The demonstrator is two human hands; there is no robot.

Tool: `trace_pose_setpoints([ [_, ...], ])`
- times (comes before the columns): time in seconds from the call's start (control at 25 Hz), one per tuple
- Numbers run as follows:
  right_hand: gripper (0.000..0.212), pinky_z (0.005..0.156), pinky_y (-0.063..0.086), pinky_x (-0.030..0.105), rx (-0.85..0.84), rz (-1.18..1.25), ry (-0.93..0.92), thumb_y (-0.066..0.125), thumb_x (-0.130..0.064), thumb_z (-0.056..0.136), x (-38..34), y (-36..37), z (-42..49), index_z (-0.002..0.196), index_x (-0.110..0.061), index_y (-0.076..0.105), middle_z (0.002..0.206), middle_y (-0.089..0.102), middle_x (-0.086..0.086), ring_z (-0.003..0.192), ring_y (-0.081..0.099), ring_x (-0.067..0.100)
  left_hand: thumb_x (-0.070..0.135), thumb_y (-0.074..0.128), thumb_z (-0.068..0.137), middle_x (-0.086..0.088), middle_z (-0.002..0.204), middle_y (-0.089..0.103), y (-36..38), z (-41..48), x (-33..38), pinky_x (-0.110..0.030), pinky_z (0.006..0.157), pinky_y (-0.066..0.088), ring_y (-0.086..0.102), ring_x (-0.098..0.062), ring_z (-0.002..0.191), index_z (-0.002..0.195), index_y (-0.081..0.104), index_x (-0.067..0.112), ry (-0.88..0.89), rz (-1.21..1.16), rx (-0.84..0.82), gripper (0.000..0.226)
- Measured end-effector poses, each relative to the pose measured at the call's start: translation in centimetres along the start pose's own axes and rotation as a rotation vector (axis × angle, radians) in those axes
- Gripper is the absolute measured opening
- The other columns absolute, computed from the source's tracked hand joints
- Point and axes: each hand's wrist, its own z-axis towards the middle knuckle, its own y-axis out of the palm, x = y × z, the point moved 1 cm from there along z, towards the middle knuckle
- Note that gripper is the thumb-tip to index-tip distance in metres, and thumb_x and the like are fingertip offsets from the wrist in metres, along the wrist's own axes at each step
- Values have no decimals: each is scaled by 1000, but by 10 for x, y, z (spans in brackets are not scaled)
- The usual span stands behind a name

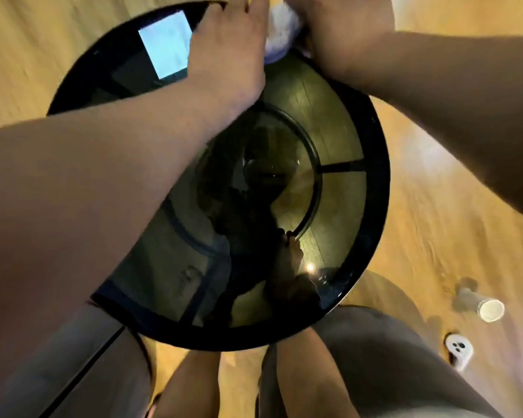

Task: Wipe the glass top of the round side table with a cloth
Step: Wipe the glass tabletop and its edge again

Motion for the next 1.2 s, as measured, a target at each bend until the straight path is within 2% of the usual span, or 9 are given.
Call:
trace_pose_setpoints([
  [0.12,39,74,43,42,70,16,27,49,-16,88,20,6,-64,126,-11,56,117,58,20,106,53,39,7,54,86,-19,130,50,8,-34,47,-44,79,47,51,-40,110,133,42,6,90,-27,-24,48],
  [0.28,50,69,48,41,-23,131,171,50,-20,83,15,8,-194,132,-9,51,121,56,20,103,53,41,13,45,84,-12,117,57,23,-107,94,-38,71,47,58,-32,96,121,50,10,357,-61,-33,38],
  [0.4,43,64,48,36,-166,190,285,53,-22,88,-16,7,-269,128,-7,53,116,59,20,84,60,41,8,28,81,-9,119,57,31,-163,113,-37,78,49,59,-30,100,123,50,11,537,-54,-234,47],
  [0.48,41,63,51,35,-235,247,335,59,-21,88,-50,11,-306,127,-8,53,111,60,18,77,62,39,13,30,81,-4,116,60,32,-201,104,-34,77,50,61,-25,98,121,54,16,615,11,-237,47],
  [0.6,43,64,50,33,-323,352,379,61,-20,86,-122,18,-349,127,-10,52,107,59,14,78,62,32,13,34,87,-9,127,53,44,-269,68,-37,86,49,55,-30,112,131,45,11,704,42,-301,46],
  [0.76,48,62,44,23,-462,358,322,57,-26,87,-213,18,-360,133,-13,48,114,56,9,77,63,21,10,52,77,-6,111,64,46,-337,-21,-35,71,54,61,-28,92,119,58,14,564,-120,-354,42],
  [0.84,51,76,49,24,-494,396,319,57,-29,89,-253,19,-348,137,-19,42,126,51,5,97,62,19,10,70,67,-5,105,66,54,-362,-69,-34,65,55,61,-26,84,116,61,14,483,-182,-367,50],
  [0.92,50,87,49,26,-501,464,321,55,-27,94,-289,22,-329,140,-23,39,130,46,2,112,56,19,11,73,65,-5,104,64,55,-378,-112,-34,67,56,60,-26,86,117,61,15,418,-155,-379,54],
  [1.2,39,86,51,36,-300,422,-157,60,-18,89,-340,31,-192,127,-17,56,116,50,5,107,47,22,7,79,66,-15,109,60,49,-332,-226,-39,59,53,58,-35,89,121,57,7,145,-84,-329,59],
])
